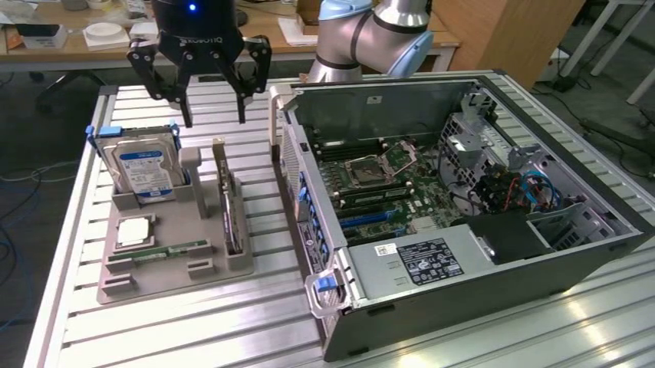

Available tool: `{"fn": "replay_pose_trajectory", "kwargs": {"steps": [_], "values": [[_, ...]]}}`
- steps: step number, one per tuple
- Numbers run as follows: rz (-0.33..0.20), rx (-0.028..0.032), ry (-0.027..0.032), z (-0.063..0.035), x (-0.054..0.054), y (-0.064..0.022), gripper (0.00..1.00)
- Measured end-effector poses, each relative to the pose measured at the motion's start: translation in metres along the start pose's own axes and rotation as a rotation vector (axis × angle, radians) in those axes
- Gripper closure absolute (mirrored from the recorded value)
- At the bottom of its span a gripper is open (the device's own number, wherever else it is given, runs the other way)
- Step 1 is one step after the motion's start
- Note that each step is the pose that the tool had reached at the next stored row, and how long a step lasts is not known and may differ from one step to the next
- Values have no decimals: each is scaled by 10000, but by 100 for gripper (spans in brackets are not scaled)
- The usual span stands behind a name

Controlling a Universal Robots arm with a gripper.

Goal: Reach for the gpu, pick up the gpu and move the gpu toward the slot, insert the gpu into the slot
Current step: 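Pick up the gpu and move the gpu toward the slot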

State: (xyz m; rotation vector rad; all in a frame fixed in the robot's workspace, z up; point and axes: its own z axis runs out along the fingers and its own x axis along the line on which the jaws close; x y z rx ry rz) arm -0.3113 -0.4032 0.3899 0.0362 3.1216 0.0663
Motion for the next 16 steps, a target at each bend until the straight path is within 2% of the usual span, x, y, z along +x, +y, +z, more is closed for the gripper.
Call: {"fn": "replay_pose_trajectory", "kwargs": {"steps": [16], "values": [[-105,-1,4,42,0,-2,32]]}}
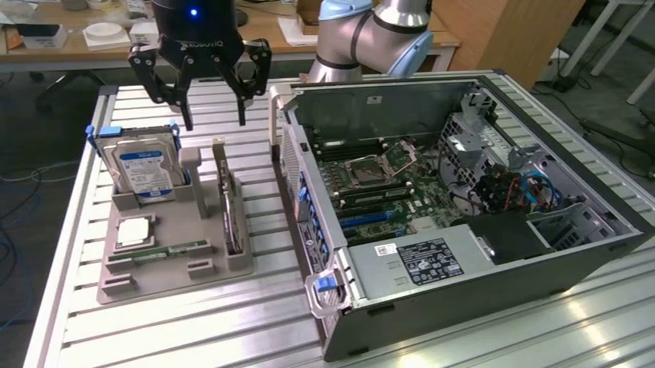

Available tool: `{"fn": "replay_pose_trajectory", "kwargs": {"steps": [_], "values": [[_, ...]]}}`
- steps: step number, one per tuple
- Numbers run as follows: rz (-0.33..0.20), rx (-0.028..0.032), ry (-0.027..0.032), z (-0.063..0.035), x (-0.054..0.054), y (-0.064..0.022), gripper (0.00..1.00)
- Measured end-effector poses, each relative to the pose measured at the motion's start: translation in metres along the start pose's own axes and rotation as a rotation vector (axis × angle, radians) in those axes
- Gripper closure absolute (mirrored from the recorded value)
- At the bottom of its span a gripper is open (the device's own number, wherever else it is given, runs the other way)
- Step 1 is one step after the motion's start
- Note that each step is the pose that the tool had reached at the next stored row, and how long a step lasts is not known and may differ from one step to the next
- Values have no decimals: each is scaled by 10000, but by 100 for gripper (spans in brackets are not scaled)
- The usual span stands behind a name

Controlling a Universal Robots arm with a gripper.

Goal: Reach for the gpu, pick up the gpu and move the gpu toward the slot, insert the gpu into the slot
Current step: 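Pick up the gpu and move the gpu toward the slot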

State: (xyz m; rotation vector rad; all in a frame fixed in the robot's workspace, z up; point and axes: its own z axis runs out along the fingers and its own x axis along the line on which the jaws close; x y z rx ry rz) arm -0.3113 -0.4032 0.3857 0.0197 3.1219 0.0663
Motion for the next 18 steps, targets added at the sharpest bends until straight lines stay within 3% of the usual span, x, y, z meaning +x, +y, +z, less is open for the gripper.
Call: {"fn": "replay_pose_trajectory", "kwargs": {"steps": [18], "values": [[0,-1,0,86,2,-4,32]]}}
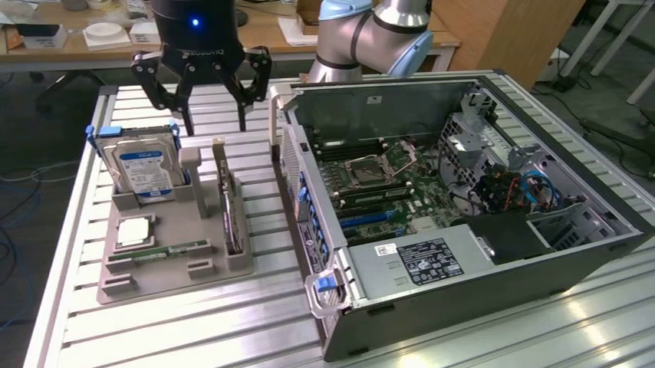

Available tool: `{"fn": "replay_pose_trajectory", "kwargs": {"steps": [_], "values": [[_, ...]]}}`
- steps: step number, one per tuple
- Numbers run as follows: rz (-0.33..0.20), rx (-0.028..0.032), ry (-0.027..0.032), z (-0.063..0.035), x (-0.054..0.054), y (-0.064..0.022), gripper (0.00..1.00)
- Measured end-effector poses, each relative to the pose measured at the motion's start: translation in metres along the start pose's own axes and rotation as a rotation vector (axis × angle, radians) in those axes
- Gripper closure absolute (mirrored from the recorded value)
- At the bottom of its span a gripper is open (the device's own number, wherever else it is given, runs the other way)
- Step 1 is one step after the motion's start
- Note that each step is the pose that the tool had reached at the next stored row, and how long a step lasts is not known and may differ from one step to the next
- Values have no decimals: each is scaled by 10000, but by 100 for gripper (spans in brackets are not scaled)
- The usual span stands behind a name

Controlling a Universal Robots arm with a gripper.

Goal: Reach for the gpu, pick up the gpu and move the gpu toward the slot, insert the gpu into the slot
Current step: 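Pick up the gpu and move the gpu toward the slot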

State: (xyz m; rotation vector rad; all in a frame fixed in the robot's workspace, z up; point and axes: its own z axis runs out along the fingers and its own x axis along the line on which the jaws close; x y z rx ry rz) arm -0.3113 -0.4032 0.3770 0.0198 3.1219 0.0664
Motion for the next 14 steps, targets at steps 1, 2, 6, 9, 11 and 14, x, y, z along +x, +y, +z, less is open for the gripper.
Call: {"fn": "replay_pose_trajectory", "kwargs": {"steps": [1,2,6,9,11,14], "values": [[0,0,0,4,0,0,32],[0,0,1,9,0,0,32],[0,0,0,26,0,-1,32],[0,0,0,39,1,-2,32],[0,0,0,47,1,-2,32],[0,0,0,60,1,-2,32]]}}
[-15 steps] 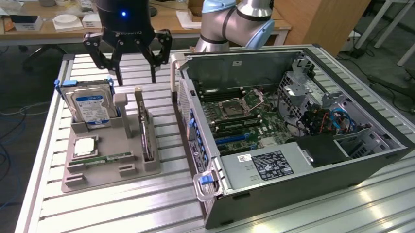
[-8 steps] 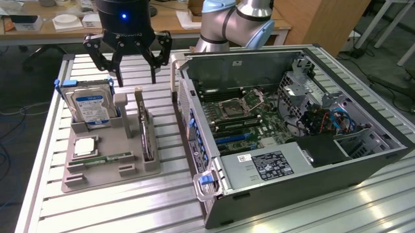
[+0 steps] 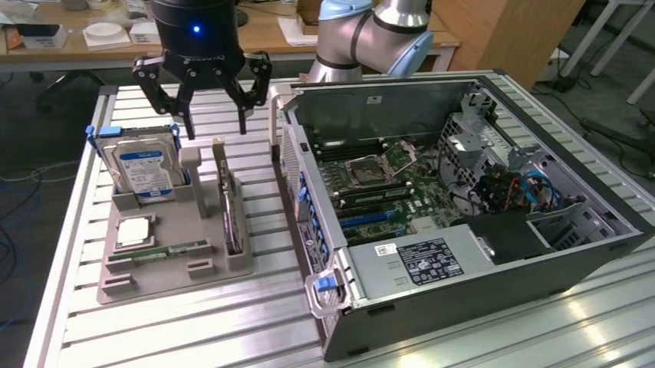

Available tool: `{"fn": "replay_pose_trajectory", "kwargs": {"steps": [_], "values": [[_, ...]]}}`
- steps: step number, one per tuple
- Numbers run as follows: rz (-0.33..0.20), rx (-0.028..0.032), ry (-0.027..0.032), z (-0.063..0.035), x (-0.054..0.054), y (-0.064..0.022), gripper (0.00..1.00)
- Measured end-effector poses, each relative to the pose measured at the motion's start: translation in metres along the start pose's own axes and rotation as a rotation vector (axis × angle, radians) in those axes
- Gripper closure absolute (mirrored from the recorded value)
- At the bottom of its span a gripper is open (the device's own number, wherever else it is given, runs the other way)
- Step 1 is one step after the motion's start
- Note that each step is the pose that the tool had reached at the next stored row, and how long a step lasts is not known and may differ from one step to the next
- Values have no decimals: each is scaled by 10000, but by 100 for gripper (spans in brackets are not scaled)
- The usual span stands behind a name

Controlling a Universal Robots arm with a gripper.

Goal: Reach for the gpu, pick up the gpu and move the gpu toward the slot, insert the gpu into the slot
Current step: 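Pick up the gpu and move the gpu toward the slot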

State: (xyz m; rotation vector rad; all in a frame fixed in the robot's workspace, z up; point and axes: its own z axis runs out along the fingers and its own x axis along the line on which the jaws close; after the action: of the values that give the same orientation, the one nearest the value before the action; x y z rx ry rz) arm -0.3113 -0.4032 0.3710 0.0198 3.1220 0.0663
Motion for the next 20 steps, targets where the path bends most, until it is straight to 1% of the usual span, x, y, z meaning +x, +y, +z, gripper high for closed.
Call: {"fn": "replay_pose_trajectory", "kwargs": {"steps": [20], "values": [[0,0,0,82,1,-4,32]]}}
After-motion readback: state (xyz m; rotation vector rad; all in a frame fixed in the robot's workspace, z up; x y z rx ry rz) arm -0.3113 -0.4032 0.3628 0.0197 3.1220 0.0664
